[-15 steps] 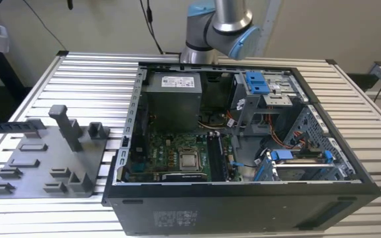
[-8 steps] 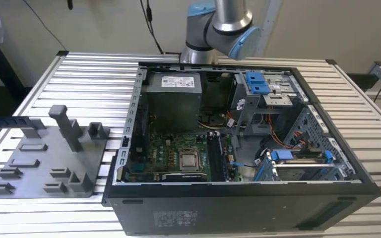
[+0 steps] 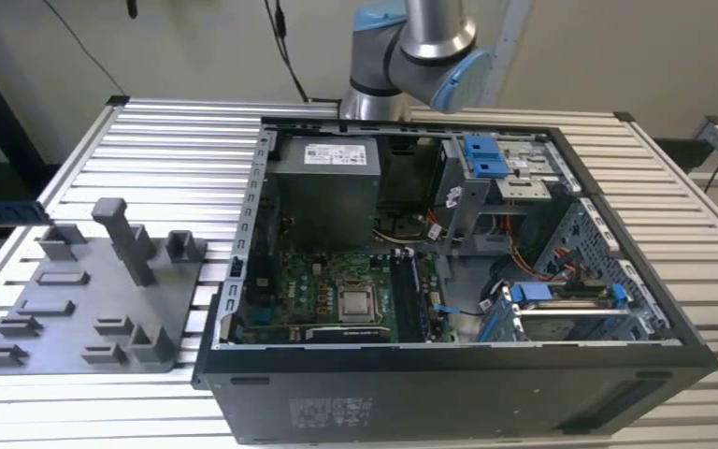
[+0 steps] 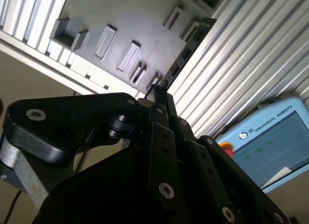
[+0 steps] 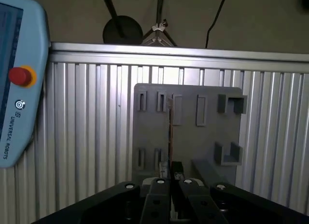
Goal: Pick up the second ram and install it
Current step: 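Pick up the second ram and move it above second insertion slot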
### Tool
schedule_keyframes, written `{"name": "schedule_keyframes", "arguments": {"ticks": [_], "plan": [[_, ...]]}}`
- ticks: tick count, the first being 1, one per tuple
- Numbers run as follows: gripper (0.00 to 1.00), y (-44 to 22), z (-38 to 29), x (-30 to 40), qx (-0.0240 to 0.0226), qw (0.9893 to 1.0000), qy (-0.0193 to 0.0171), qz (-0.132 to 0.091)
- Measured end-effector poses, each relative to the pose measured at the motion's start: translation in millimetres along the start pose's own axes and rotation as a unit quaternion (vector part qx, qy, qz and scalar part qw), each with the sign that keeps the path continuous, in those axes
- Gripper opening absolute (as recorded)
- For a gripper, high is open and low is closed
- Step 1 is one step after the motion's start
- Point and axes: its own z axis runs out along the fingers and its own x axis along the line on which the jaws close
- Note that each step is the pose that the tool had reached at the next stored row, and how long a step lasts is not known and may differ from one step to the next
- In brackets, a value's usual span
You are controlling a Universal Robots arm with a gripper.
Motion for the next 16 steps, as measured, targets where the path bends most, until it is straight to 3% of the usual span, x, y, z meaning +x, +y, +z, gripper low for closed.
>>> {"name": "schedule_keyframes", "arguments": {"ticks": [10,16], "plan": [[0.14,-0.6,-25.7,-0.8,0.0,1.0,0.0,0.0],[0.14,-0.6,-27.5,-0.8,0.0001,1.0,-0.0001,0.0]]}}
